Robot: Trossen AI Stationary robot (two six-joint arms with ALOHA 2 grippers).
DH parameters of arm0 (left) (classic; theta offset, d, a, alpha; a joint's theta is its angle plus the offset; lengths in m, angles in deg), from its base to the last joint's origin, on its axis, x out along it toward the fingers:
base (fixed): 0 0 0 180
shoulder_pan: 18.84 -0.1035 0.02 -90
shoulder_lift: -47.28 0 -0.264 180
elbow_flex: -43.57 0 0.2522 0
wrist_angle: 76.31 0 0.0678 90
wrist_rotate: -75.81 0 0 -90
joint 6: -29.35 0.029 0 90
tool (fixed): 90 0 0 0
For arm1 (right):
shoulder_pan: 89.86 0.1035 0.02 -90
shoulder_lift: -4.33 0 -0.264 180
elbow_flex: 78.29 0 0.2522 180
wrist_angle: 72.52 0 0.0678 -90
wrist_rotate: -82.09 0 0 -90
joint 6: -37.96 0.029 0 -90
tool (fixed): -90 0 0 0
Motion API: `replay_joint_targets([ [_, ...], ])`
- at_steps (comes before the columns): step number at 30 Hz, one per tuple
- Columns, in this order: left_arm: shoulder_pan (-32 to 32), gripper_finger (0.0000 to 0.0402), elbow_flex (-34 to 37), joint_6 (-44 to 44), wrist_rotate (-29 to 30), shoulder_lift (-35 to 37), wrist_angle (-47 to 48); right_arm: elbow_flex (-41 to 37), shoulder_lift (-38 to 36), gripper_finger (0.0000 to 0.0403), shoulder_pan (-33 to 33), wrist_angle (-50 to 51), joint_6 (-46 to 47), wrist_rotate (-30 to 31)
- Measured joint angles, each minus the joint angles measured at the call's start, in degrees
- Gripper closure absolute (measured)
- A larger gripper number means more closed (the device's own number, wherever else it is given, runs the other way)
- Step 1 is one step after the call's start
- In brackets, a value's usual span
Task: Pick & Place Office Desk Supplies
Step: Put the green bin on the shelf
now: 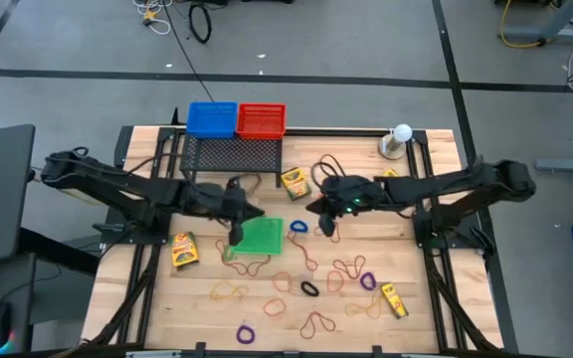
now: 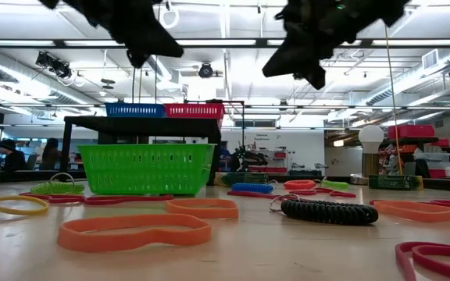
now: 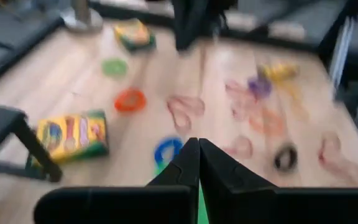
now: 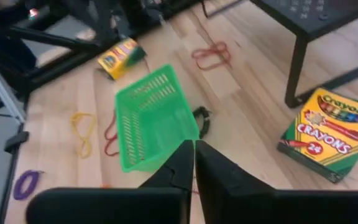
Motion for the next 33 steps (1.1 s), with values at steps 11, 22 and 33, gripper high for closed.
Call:
replay_joint_targets([
  [11, 8.36, 0.0326, -16.31, -8.69, -3.61, -12.06, 29.69, -11.35, -9.33, 0.0397, -0.13, -0.27, -1.05, 0.66],
  [22, 8.99, 0.0221, -22.86, -12.72, -3.76, -26.01, 35.98, -13.86, -12.8, 0.0392, -0.1, 1.02, -4.93, 0.57],
  [33, 10.91, 0.0229, -22.83, -13.1, 2.97, -33.06, 35.9, -13.81, -13.88, 0.0391, -0.1, 3.43, -8.5, 0.58],
])
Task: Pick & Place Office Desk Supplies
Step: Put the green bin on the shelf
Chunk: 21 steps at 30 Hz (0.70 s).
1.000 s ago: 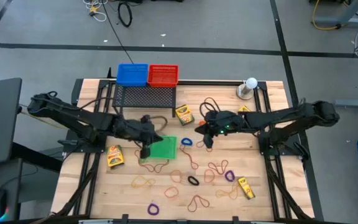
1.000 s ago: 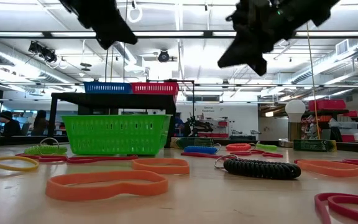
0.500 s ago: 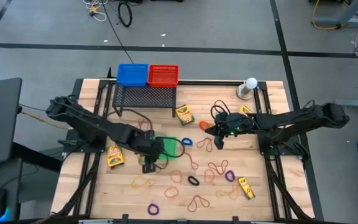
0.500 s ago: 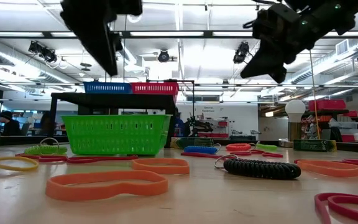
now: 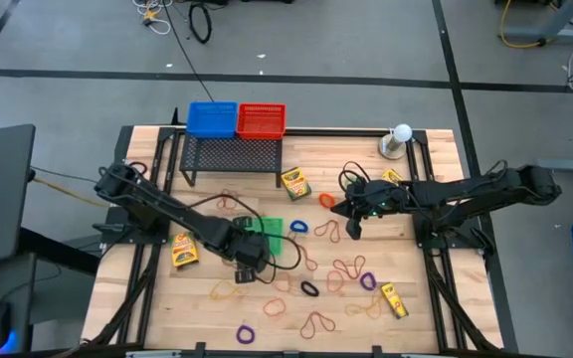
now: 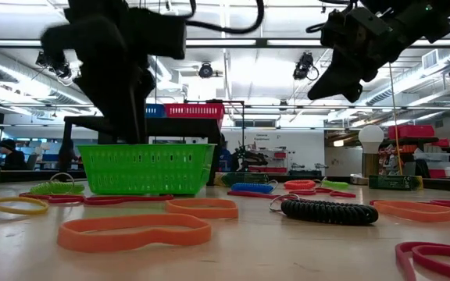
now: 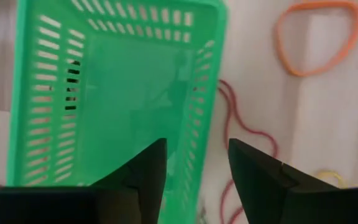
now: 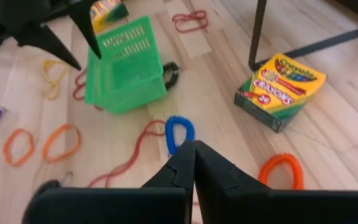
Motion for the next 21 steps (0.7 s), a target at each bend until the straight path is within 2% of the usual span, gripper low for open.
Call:
replay_joint_targets([
  [11, -0.17, 0.0315, 0.02, -1.47, -2.62, -3.74, -1.97, 0.02, -0.1, 0.0394, 0.0, -0.19, -1.47, 0.0],
  [21, -0.48, 0.0389, -2.2, -1.01, -2.93, -3.34, -0.57, 0.02, -0.1, 0.0394, -0.04, -0.58, -4.5, -0.31],
])
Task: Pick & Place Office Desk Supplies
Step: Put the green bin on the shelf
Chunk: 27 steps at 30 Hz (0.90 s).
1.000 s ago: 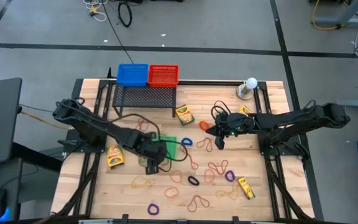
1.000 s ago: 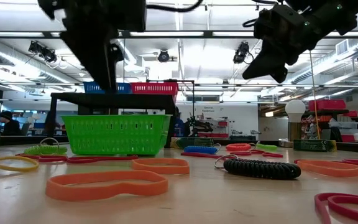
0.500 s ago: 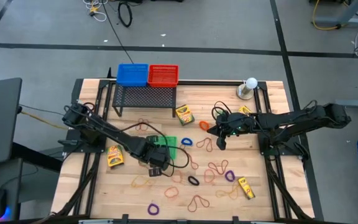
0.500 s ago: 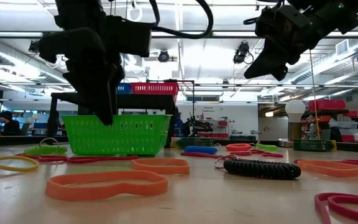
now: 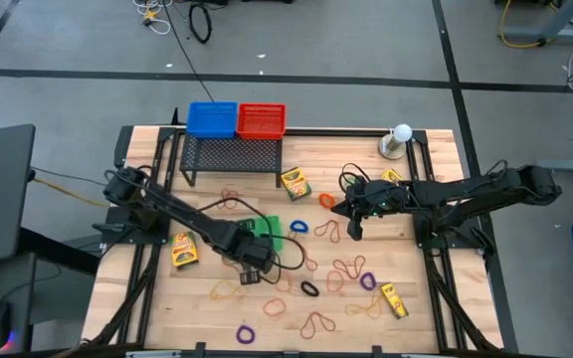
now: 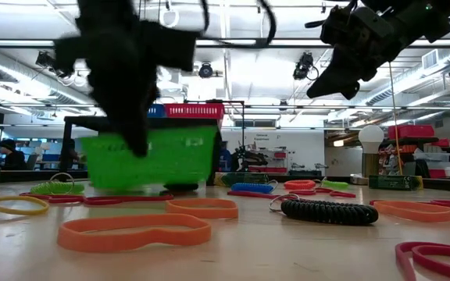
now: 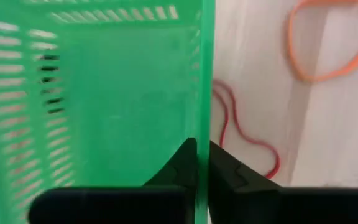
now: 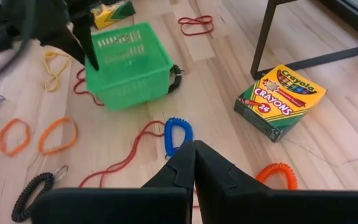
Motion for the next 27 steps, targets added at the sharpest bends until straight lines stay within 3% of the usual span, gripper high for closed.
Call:
replay_joint_targets([
  [7, 0.04, 0.039, -10.49, 4.73, 2.5, 3.49, 6.28, 0.0, 0.02, 0.0394, 0.0, -0.09, 0.08, -0.11],
  [19, -3.4, 0.039, -34.39, 13.63, 11.76, 7.85, 36.27, 0.0, 0.02, 0.0394, 0.0, -0.65, 0.6, -0.12],
  [23, -7.79, 0.0391, -33.78, 17.84, 12.04, 10.4, 43.73, 0.0, 0.02, 0.0394, 0.0, -1.7, 0.74, -0.11],
  [27, -12.88, 0.0391, -28.65, 23.4, 10.97, 16.68, 45.07, 0.0, 0.02, 0.0394, 0.0, -4.09, 0.74, -0.1],
])
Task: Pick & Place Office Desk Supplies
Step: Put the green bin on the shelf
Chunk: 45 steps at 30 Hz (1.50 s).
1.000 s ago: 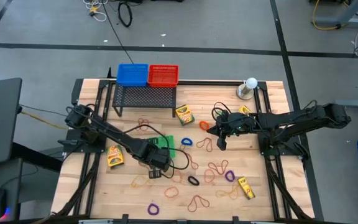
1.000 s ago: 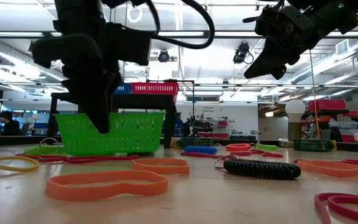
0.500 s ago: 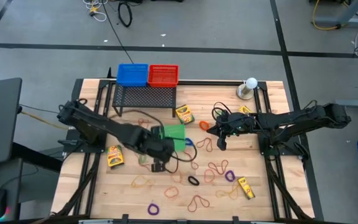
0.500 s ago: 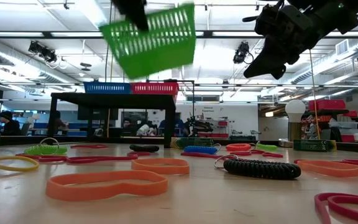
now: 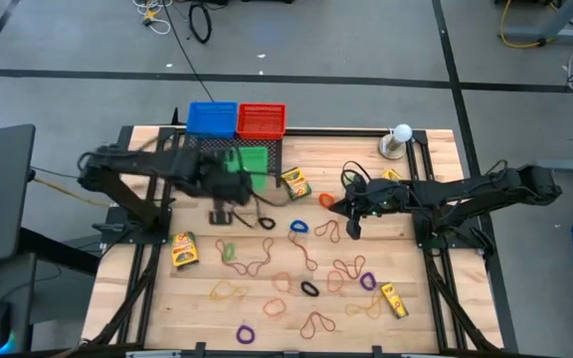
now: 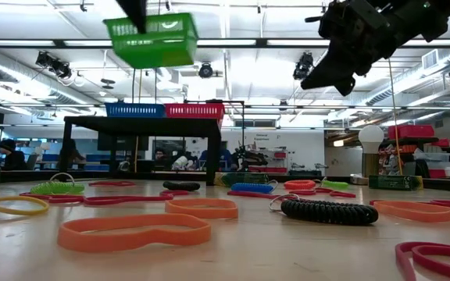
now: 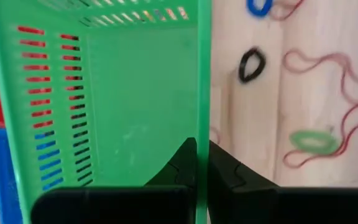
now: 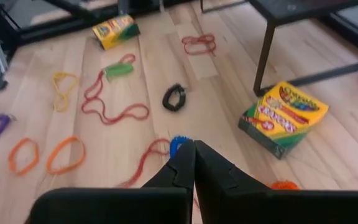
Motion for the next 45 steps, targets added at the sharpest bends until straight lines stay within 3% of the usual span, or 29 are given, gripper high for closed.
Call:
replay_joint_targets([
  [6, -9.08, 0.0391, 12.89, 9.73, -3.29, 10.84, -6.05, 0.0, 0.0, 0.0394, 0.0, -3.25, 0.01, 2.11],
  [12, -16.17, 0.0391, 21.21, 18.53, -6.94, 12.78, -13.07, 0.0, 0.0, 0.0394, -0.07, -3.91, 1.46, 2.53],
  [23, -24.15, 0.0391, 22.36, 26.29, -9.75, 12.78, -17.63, 0.0, 0.0, 0.0394, -0.09, -5.22, 3.43, 3.12],
  [45, -24.69, 0.0384, 26.91, 26.37, -7.99, 12.52, -21.54, 0.0, 0.0, 0.0394, -0.09, -6.32, 3.41, 3.09],
])
